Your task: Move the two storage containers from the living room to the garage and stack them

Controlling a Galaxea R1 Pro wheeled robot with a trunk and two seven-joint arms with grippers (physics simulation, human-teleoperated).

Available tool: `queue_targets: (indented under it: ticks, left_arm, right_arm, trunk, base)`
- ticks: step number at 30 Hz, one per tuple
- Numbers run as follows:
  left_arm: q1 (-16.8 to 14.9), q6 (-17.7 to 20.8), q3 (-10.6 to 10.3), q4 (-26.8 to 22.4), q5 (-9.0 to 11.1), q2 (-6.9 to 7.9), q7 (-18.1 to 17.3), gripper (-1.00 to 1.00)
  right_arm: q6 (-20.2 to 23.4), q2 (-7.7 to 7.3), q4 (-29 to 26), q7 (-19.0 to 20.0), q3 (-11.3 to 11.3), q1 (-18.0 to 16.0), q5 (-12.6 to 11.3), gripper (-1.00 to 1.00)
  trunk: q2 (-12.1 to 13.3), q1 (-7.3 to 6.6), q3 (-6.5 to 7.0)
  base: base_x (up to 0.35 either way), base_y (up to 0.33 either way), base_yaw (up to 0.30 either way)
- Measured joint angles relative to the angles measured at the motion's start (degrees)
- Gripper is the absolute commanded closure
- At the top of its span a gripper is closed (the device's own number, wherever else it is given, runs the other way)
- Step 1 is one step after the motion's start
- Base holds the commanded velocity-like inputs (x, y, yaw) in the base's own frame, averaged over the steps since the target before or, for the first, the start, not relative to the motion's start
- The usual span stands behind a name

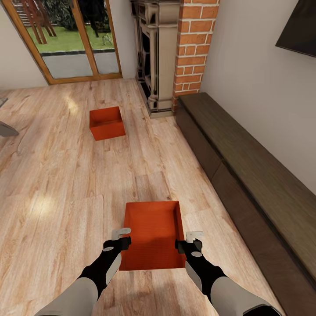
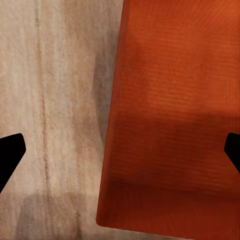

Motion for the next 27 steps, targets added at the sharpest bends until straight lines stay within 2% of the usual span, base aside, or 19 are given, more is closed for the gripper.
queue_targets:
  ticks: [6, 12, 23, 27]
  left_arm:
    - [0.0, 0.7, -0.3, -0.3, -0.5, 0.05, 0.2, -1.00]
    - [0.0, 6.7, -0.6, -1.1, -1.0, 0.17, 0.3, -1.00]
    - [0.0, 7.5, -0.7, -1.2, -1.1, 0.30, 0.3, -1.00]
    - [0.0, 7.4, -0.7, -1.3, -1.8, 0.26, 0.3, -1.00]
  right_arm:
    - [0.0, -0.06, 0.1, 0.0, 0.0, 0.0, 0.1, -1.00]
    - [-0.1, -0.03, 0.1, 0.0, 0.0, 0.0, 1.0, -1.00]
    - [-1.0, -0.09, 0.1, 0.0, -0.2, 0.0, 1.2, -1.00]
    - [-1.6, -0.09, 0.2, 0.0, -0.2, 0.0, 1.2, -1.00]
  trunk:
    - [-2.4, 1.32, -1.08]
    - [-4.8, 2.64, -2.15]
    - [-9.2, 5.05, -4.13]
    - [-10.8, 5.93, -4.85]
  base:
    - [0.000, 0.000, 0.000]
    - [0.000, 0.000, 0.000]
    - [0.000, 0.000, 0.000]
    - [0.000, 0.000, 0.000]
